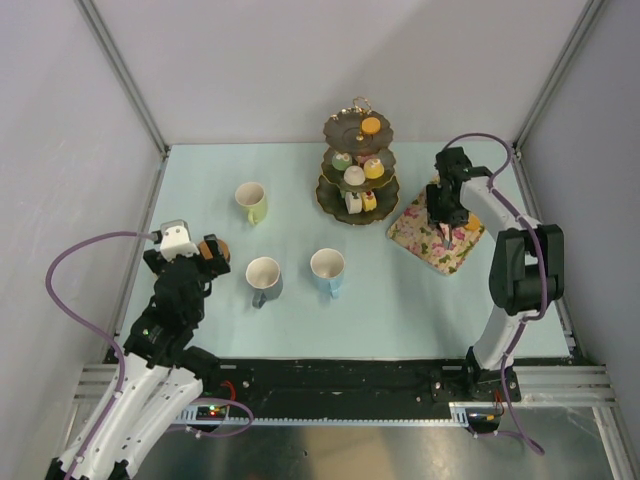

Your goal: Serve the afternoon tea

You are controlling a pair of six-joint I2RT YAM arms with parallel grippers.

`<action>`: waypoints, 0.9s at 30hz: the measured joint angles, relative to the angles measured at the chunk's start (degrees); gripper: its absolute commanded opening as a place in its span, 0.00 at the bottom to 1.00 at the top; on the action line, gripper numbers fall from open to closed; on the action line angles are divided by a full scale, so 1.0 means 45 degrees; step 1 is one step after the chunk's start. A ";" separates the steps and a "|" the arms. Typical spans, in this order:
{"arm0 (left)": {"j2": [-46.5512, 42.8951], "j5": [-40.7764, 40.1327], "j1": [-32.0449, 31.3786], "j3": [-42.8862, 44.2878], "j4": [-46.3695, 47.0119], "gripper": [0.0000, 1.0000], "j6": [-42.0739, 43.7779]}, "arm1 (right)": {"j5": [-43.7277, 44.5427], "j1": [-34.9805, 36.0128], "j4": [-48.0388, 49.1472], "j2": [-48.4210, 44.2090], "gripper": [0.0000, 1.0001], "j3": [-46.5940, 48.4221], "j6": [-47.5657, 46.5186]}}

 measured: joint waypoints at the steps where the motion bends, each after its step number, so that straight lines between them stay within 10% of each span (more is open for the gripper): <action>1: 0.0010 0.0000 0.0000 0.0000 -0.0005 0.98 0.0000 | 0.0044 -0.0005 0.0019 0.0141 0.55 0.0087 -0.0053; 27: 0.0053 -0.0005 0.0000 0.0000 0.0000 0.98 0.0000 | 0.1088 -0.0010 -0.0743 0.1180 0.52 0.0889 -0.0515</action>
